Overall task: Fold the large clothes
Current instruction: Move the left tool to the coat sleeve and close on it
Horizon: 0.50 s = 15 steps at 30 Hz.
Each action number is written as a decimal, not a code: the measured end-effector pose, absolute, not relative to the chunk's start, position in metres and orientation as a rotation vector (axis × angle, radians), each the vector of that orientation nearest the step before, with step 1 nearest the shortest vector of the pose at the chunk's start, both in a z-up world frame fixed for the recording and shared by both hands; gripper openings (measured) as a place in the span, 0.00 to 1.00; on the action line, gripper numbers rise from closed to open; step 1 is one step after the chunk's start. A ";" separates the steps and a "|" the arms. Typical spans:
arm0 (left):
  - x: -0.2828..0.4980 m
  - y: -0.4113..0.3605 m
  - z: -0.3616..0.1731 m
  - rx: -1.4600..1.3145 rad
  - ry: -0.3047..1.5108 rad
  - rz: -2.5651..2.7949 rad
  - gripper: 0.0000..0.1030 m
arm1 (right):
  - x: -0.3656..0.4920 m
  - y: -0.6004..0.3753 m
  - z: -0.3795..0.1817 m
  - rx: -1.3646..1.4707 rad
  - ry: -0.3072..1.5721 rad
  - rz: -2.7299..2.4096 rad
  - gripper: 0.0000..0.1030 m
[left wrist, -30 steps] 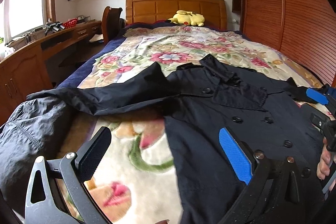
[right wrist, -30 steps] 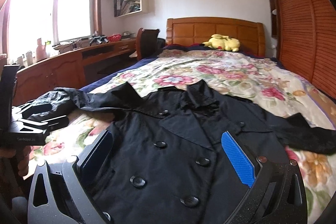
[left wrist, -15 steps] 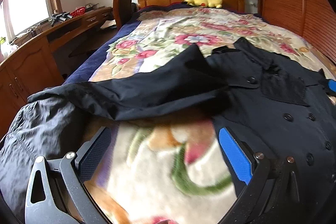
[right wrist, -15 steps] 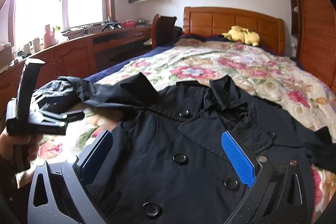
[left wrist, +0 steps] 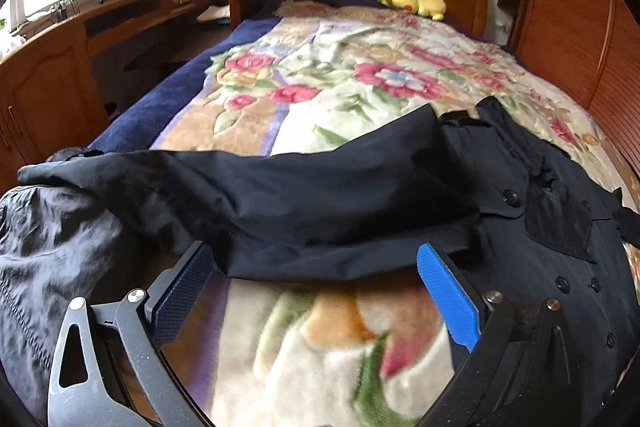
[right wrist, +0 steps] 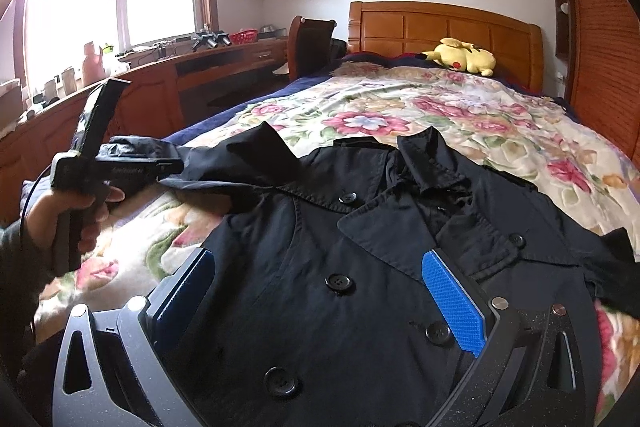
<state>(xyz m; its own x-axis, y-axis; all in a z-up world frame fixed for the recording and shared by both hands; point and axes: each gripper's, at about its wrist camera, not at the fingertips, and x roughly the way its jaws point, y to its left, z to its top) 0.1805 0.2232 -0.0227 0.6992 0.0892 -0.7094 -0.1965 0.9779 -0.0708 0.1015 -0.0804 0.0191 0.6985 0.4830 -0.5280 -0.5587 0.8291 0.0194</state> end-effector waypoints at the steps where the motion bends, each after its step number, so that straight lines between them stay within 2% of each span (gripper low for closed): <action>1: 0.184 0.226 -0.026 -0.151 0.794 0.162 0.95 | 0.102 -0.081 0.019 -0.146 0.547 0.584 1.00; 4: 0.192 0.232 -0.036 -0.169 0.833 0.173 0.91 | 0.102 -0.082 0.019 -0.141 0.549 0.585 1.00; 15: 0.211 0.239 -0.067 -0.204 0.943 0.240 0.90 | 0.099 -0.084 0.019 -0.131 0.553 0.594 1.00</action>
<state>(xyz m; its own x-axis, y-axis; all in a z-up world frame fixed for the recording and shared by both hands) 0.2114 0.2393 -0.0666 0.5641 0.1137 -0.8178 -0.2907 0.9544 -0.0678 0.0994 -0.0840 0.0193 0.6889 0.4949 -0.5295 -0.5634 0.8253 0.0383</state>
